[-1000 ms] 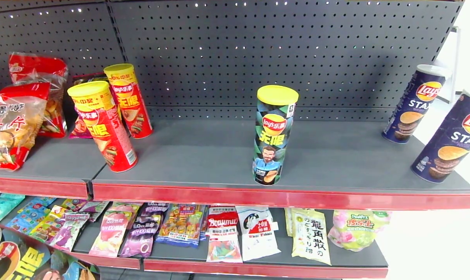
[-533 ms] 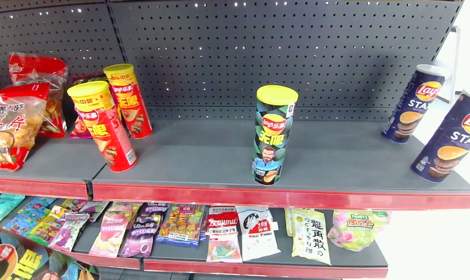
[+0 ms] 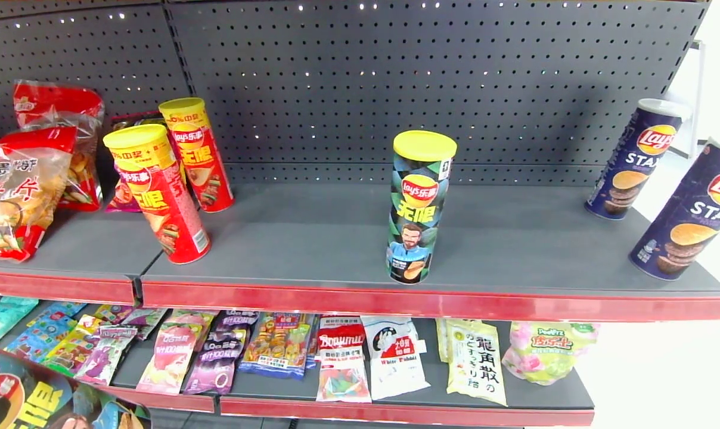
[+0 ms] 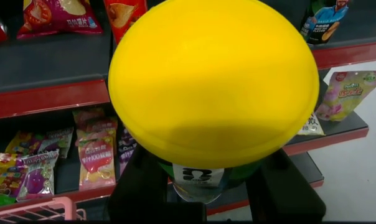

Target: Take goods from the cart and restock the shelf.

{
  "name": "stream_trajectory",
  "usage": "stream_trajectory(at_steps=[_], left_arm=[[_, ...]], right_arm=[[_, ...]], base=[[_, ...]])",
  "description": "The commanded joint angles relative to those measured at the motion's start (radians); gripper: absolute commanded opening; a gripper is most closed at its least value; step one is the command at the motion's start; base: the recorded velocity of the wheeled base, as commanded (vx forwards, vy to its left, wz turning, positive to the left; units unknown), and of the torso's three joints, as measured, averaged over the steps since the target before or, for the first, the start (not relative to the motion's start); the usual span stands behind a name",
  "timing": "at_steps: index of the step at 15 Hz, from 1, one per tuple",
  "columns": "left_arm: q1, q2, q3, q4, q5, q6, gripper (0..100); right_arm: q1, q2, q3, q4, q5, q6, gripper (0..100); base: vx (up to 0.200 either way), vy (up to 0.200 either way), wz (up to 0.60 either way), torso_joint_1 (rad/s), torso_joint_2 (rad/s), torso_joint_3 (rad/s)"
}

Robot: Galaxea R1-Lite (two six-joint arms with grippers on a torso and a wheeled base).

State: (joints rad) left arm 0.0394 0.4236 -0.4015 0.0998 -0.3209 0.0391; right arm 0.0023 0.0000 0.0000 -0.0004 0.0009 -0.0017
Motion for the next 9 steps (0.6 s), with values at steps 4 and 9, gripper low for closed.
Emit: stream_trajectory(at_steps=[4,9], left_arm=[[0.001,0.009,-0.008,-0.002,0.000,0.001,0],[0.002,0.023,-0.019,-0.003,0.005,-0.001,0]], right_arm=[[0.001,0.002,0.000,-0.001,0.001,0.000,100],[0.001,0.002,0.000,-0.001,0.002,0.002,100]], base=[[0.000,0.000,-0.60,0.004,0.00,-0.001],[0.000,0.000,-0.48,0.004,0.00,-0.001]])
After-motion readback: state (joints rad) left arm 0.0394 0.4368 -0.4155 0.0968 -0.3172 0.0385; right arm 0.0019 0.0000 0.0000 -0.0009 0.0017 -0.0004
